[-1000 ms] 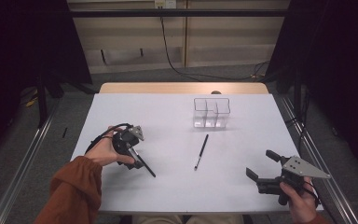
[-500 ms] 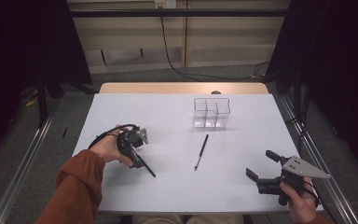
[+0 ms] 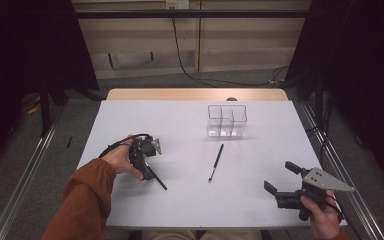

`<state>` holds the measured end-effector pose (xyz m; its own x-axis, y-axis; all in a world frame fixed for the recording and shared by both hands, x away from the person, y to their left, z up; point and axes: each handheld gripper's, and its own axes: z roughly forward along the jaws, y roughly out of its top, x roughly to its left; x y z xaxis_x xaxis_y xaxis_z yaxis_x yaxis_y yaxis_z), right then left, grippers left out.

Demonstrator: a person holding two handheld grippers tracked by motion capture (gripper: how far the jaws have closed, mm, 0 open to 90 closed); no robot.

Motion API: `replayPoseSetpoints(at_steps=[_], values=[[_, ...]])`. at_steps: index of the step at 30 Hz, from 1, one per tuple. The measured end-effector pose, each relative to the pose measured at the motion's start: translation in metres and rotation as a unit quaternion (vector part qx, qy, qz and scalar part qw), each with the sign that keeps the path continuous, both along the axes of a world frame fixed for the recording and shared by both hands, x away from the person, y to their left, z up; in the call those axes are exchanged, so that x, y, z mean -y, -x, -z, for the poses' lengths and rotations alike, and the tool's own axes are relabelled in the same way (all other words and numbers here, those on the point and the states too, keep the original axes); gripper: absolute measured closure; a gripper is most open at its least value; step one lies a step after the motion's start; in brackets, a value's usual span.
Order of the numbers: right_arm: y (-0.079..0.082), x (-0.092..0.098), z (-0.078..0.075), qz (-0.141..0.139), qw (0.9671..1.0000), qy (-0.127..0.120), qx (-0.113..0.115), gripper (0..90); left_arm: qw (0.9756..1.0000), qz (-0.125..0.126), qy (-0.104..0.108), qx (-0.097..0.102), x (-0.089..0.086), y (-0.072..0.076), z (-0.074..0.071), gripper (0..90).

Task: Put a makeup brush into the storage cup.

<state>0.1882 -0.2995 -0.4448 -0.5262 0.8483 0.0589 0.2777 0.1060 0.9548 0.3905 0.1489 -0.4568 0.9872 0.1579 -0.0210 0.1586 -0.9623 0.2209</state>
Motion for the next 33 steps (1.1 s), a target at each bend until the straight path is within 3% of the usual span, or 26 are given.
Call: replayPoseSetpoints(at_steps=[3,4,10,21,33], values=[[0.000,0.000,0.000,0.002,1.0000,-0.002,-0.002,0.5,0.9999,-0.002,0.007,-0.008,-0.001,0.002,-0.002,14.4],[0.000,0.000,0.000,0.002,1.0000,-0.002,-0.003,0.5,0.9999,0.001,-0.001,-0.013,0.000,0.002,-0.003,16.6],[0.000,0.000,0.001,-0.001,1.0000,0.003,-0.004,0.5,0.9999,0.000,0.001,-0.016,-0.001,0.004,-0.007,29.2],[0.000,0.000,0.001,0.000,1.0000,0.002,-0.006,0.5,0.9997,-0.003,-0.008,-0.021,0.001,0.004,-0.011,66.3],[0.000,0.000,0.001,-0.001,1.0000,0.006,-0.007,0.5,0.9994,-0.001,-0.013,-0.033,0.002,0.003,-0.011,84.0]])
